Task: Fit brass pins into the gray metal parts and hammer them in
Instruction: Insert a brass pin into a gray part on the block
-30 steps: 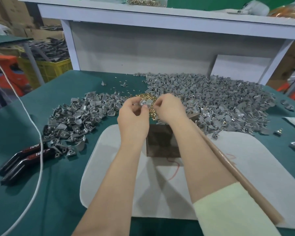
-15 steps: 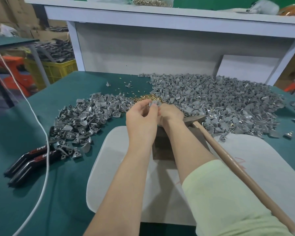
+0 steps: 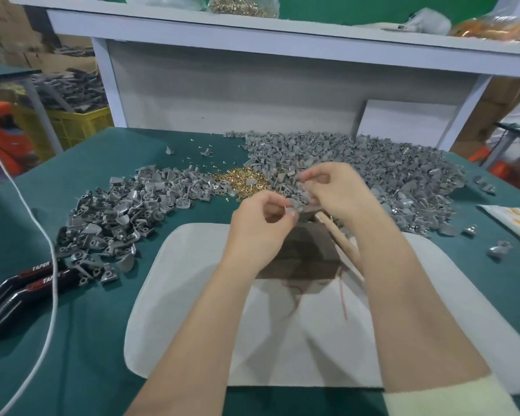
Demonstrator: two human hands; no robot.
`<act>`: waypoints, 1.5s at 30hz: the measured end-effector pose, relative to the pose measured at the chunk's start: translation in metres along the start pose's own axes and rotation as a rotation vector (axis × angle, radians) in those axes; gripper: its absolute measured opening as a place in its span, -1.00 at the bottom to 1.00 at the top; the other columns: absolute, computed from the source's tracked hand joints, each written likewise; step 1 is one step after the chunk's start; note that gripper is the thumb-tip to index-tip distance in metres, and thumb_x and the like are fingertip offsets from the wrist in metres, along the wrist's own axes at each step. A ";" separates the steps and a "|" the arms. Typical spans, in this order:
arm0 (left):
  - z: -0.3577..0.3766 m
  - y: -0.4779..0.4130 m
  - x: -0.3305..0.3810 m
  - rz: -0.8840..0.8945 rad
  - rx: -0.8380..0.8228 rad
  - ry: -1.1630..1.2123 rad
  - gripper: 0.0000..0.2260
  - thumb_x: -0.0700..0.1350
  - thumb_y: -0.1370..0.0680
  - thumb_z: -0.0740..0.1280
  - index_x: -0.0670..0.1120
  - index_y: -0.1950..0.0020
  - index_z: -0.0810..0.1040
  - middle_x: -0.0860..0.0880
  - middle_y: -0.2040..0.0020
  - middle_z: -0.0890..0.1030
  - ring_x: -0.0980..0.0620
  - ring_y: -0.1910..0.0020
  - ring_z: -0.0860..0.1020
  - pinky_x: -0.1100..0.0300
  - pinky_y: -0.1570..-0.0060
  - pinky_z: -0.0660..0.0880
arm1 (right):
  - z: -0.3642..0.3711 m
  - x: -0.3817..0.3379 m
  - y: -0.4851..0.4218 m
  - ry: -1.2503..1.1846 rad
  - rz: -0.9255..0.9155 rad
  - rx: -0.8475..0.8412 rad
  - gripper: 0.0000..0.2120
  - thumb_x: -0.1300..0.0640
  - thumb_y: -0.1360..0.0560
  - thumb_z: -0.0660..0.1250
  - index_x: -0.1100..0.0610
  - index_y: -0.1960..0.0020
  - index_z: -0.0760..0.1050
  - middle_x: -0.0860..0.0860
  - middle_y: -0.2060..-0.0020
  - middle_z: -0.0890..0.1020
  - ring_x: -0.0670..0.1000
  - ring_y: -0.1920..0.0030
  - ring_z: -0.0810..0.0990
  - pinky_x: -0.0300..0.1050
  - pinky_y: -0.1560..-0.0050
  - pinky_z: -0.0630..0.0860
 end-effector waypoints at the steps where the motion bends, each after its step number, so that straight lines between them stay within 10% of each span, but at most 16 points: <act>1: 0.005 0.002 0.001 0.011 -0.012 -0.106 -0.91 -0.15 -0.47 0.42 0.01 0.13 0.54 0.08 0.23 0.60 0.04 0.11 0.60 0.16 -0.05 0.50 | -0.005 0.005 0.008 -0.013 0.016 -0.013 -0.77 0.32 -0.55 0.21 0.07 0.15 0.55 -0.07 0.30 0.51 -0.08 0.31 0.49 -0.27 0.26 0.49; 8: 0.011 0.008 -0.005 0.034 0.067 -0.700 -0.83 0.10 -0.46 0.36 0.05 0.13 0.43 0.09 0.12 0.45 -0.03 -0.09 0.46 0.06 -0.08 0.21 | 0.004 0.035 0.028 -0.271 0.107 0.006 -0.82 0.43 -0.55 0.15 0.28 0.11 0.49 0.10 0.34 0.52 -0.04 0.38 0.51 -0.33 0.35 0.53; 13: 0.007 0.005 -0.010 -0.031 0.021 -0.788 -0.59 0.41 -0.31 0.32 0.08 0.20 0.45 0.05 0.03 0.39 -0.05 -0.12 0.37 0.02 -0.08 0.21 | 0.013 0.035 0.027 -0.168 0.038 -0.007 -0.82 0.34 -0.51 0.29 0.13 0.21 0.53 0.12 0.26 0.62 0.09 0.21 0.63 -0.01 0.05 0.61; 21: 0.007 0.004 -0.003 0.061 -0.182 -0.587 -0.62 -0.14 -0.51 0.26 0.25 -0.24 0.46 0.14 -0.15 0.54 -0.03 -0.30 0.36 0.02 -0.27 0.26 | 0.013 0.035 0.029 -0.090 0.006 -0.039 -0.92 0.31 -0.50 0.34 0.23 0.08 0.61 0.06 0.36 0.61 0.01 0.32 0.59 -0.05 0.05 0.61; 29: 0.007 0.003 -0.004 0.075 -0.083 -0.630 -0.95 -0.02 -0.50 0.33 0.12 0.10 0.48 0.16 0.15 0.58 -0.01 -0.14 0.47 0.11 -0.04 0.19 | 0.023 0.029 0.031 -0.035 -0.033 -0.054 -0.88 0.30 -0.47 0.35 0.13 0.14 0.63 0.16 0.21 0.68 0.16 0.13 0.65 0.13 -0.05 0.56; 35: 0.007 0.003 -0.005 0.082 -0.056 -0.630 -0.79 0.10 -0.46 0.37 0.10 0.28 0.40 0.13 0.19 0.59 0.02 -0.05 0.50 0.11 0.00 0.19 | 0.024 0.030 0.031 -0.029 -0.028 -0.037 -0.81 0.27 -0.49 0.33 0.01 0.21 0.56 0.10 0.18 0.67 0.12 0.09 0.64 0.12 -0.08 0.55; 40: 0.008 0.004 -0.005 0.095 -0.063 -0.639 -0.86 0.03 -0.47 0.37 0.11 0.19 0.42 0.15 0.14 0.58 0.03 -0.08 0.51 0.11 -0.04 0.19 | 0.022 0.035 0.031 -0.106 0.011 -0.063 -0.77 0.31 -0.52 0.28 0.05 0.24 0.51 0.03 0.33 0.62 0.04 0.30 0.60 -0.08 0.14 0.58; 45: 0.007 0.003 -0.004 0.072 -0.117 -0.532 -0.85 -0.10 -0.47 0.36 0.12 0.13 0.43 0.19 0.13 0.57 0.12 -0.06 0.55 0.07 -0.22 0.31 | 0.015 0.028 0.032 -0.012 -0.091 -0.040 -0.87 0.26 -0.48 0.36 0.06 0.16 0.60 -0.01 0.23 0.65 0.03 0.12 0.63 0.02 -0.07 0.55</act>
Point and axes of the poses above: each hand's wrist, its own y-axis away from the middle knuckle, its own z-axis out of the palm, x = y × z, the point moved 6 cm from there along -y, towards the middle knuckle
